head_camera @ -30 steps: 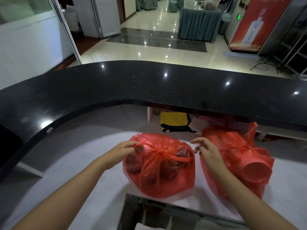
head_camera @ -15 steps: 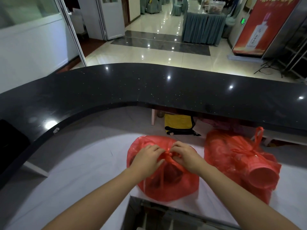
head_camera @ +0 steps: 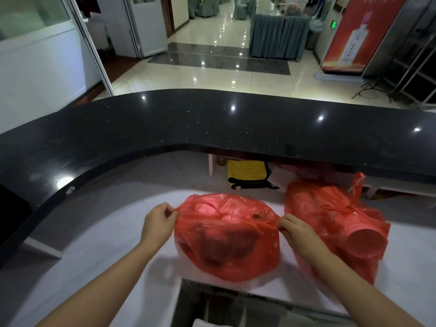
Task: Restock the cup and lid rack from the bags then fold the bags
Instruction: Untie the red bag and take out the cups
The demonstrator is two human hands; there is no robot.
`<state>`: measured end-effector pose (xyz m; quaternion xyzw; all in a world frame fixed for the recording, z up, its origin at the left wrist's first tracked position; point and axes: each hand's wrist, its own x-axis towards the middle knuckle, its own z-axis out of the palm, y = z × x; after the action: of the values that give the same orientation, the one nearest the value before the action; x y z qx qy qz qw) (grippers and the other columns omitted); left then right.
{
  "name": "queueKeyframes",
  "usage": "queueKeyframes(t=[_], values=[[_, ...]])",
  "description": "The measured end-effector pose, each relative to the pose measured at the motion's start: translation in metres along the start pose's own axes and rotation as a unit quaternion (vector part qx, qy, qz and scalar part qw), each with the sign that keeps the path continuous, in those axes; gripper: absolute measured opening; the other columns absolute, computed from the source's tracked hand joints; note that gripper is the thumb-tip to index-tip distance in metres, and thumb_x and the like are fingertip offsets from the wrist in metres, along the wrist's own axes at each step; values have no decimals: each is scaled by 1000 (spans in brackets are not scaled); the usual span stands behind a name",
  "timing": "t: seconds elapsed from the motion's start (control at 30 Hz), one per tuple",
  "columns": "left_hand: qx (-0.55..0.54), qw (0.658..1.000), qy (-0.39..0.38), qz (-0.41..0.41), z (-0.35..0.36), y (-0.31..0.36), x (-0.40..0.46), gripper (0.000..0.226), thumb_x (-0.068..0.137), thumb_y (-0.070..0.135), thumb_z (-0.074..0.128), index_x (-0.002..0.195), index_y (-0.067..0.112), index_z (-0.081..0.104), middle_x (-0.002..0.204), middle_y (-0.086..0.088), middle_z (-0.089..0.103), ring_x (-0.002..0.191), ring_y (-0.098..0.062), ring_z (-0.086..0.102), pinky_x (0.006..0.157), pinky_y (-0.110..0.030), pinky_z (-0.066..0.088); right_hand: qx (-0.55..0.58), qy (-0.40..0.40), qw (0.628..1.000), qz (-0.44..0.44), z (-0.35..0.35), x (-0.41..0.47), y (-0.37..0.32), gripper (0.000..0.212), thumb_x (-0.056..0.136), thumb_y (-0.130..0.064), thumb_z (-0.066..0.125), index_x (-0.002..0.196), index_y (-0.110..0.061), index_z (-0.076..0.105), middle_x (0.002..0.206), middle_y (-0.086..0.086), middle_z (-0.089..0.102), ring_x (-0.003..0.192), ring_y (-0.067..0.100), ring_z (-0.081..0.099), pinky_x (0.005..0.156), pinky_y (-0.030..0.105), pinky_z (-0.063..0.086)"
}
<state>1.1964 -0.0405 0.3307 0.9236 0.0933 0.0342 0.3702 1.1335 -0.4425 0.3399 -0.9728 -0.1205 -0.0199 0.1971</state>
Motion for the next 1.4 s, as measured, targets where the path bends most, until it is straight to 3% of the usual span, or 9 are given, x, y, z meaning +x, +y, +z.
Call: queueKeyframes(t=[0.2, 0.37, 0.53, 0.63, 0.77, 0.93, 1.07, 1.27, 1.4], values=[[-57, 994, -54, -74, -15, -15, 3, 5, 86, 24, 67, 91, 25, 66, 91, 7, 68, 87, -17, 65, 72, -33, 52, -72, -29, 996, 44, -12, -8, 7, 42, 85, 5, 61, 120, -17, 71, 116, 3, 66, 102, 30, 61, 86, 41, 49], [-20, 977, -53, 207, -21, 31, 2, 45, 85, 10, 63, 126, 28, 57, 128, 15, 48, 118, -5, 48, 98, -23, 44, -13, 97, 995, -20, -24, 15, -31, 55, 74, -4, 65, 128, -14, 65, 126, 4, 62, 116, 28, 58, 97, 44, 48], [96, 874, -148, 453, -11, 105, 3, 59, 76, 27, 53, 135, 27, 55, 137, 9, 52, 132, -11, 43, 113, -28, 32, -62, -34, 981, -179, -13, 37, -94, 53, 86, -41, 57, 137, -26, 58, 139, -3, 55, 129, 18, 48, 109, 38, 37], [351, 789, -296, 408, 12, 114, 7, 67, 86, 50, 50, 150, 37, 36, 149, 3, 48, 137, -22, 42, 117, -43, 28, -173, -204, 951, -157, 8, 39, -100, 57, 93, -57, 48, 144, -30, 47, 140, -5, 50, 128, 20, 46, 110, 41, 32], [503, 702, -301, 404, 37, 87, 7, 69, 93, 53, 59, 154, 40, 29, 142, -5, 51, 128, -32, 47, 111, -51, 31, -202, -256, 938, -122, 18, 25, -82, 38, 100, -33, 46, 136, -27, 57, 136, -2, 57, 122, 24, 55, 101, 40, 38], [510, 750, -275, 318, 59, 59, -1, 46, 97, 39, 55, 142, 30, 51, 131, -2, 63, 118, -30, 61, 117, -54, 23, -177, -259, 942, -118, 27, -12, -49, 29, 99, -23, 47, 116, -25, 71, 118, 0, 66, 109, 26, 61, 91, 36, 42], [440, 841, -236, 209, 62, 41, -6, 29, 95, 26, 44, 107, 24, 70, 104, -1, 73, 97, -26, 69, 88, -36, 46, -238, -298, 922, -58, 21, -32, -17, 32, 92, -11, 47, 112, -19, 71, 116, 3, 66, 111, 28, 60, 94, 35, 42], [359, 914, -188, -13, 41, 29, 16, 32, 86, 24, 44, 107, 18, 68, 106, -7, 68, 95, -31, 67, 76, -34, 49, -290, -365, 884, 38, 10, -40, 8, 39, 95, -13, 45, 128, -26, 61, 129, 2, 63, 120, 24, 60, 103, 38, 42], [300, 913, -269, 65, 28, 41, 19, 48, 81, 38, 49, 127, 28, 60, 123, -4, 65, 110, -29, 60, 91, -40, 53, -260, -332, 907, 14, -2, -26, -15, 32, 89, -33, 47, 116, -26, 64, 123, 1, 62, 118, 23, 56, 103, 41, 36]])
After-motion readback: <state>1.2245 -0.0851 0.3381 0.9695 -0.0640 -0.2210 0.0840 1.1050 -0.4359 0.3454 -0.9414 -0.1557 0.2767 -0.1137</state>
